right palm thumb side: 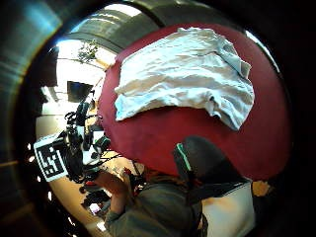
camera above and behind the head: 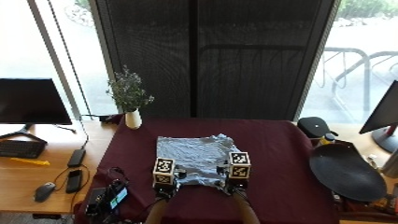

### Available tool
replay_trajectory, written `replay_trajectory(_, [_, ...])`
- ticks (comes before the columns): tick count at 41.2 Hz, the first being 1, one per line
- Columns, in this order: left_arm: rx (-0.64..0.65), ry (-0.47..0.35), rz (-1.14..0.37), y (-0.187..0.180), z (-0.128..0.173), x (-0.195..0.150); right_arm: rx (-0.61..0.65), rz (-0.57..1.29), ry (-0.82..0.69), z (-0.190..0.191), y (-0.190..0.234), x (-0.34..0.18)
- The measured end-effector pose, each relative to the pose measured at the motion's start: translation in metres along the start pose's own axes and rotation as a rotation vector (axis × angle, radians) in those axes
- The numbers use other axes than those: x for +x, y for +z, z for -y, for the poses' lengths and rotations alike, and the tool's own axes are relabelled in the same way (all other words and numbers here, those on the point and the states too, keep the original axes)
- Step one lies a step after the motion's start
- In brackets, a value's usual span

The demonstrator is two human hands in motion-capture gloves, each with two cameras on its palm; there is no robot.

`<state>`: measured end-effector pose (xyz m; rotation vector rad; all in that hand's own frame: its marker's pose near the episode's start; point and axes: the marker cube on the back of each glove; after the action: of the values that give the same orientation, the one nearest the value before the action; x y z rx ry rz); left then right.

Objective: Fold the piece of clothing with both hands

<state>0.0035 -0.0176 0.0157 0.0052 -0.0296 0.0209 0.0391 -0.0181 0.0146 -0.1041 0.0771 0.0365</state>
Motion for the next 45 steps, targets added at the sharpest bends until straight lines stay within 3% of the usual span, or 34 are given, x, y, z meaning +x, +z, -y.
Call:
replay_trajectory(14, [-0.13,-0.011,-0.021,0.059,0.038,-0.002,-0.093,0.085,0.018,0.04,0.06,0.025])
replay_trajectory(19, [-0.261,-0.008,-0.046,0.054,0.021,0.003,-0.058,0.054,-0.016,0.033,0.053,0.015])
replay_trajectory(24, [-0.303,0.029,-0.042,0.06,0.016,0.009,-0.141,0.072,-0.059,0.035,0.068,0.006])
replay_trajectory(30, [-0.161,0.023,0.089,0.071,0.031,0.001,-0.164,0.094,-0.086,0.035,0.075,0.002])
replay_trajectory(33, [-0.101,0.021,0.096,0.078,0.037,0.002,-0.103,0.091,-0.08,0.038,0.075,0.002])
replay_trajectory(38, [0.079,0.041,0.099,0.12,0.068,0.002,0.026,0.087,-0.102,0.039,0.071,-0.002])
replay_trajectory(45, [0.111,0.078,0.12,0.107,0.055,0.0,0.031,0.048,-0.123,0.032,0.071,0.002])
